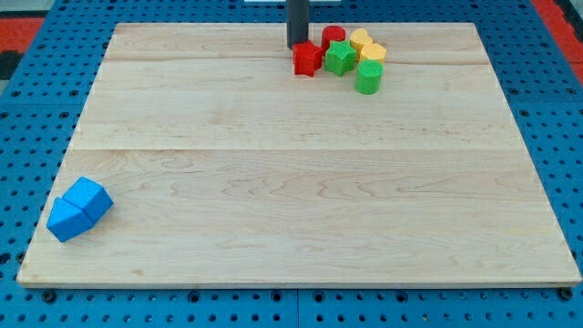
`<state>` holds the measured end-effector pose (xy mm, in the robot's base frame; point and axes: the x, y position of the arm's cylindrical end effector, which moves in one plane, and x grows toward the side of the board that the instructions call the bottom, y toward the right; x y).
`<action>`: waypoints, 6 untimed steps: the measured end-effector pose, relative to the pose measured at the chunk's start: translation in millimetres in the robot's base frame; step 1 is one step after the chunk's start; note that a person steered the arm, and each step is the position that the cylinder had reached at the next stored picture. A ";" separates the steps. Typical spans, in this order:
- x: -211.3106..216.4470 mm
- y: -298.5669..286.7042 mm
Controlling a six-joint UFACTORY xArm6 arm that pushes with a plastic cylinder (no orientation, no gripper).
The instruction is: Slide the red star to the bottom left of the green star
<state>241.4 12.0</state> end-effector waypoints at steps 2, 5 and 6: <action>-22.8 -17.0; 16.0 -0.4; 16.0 0.7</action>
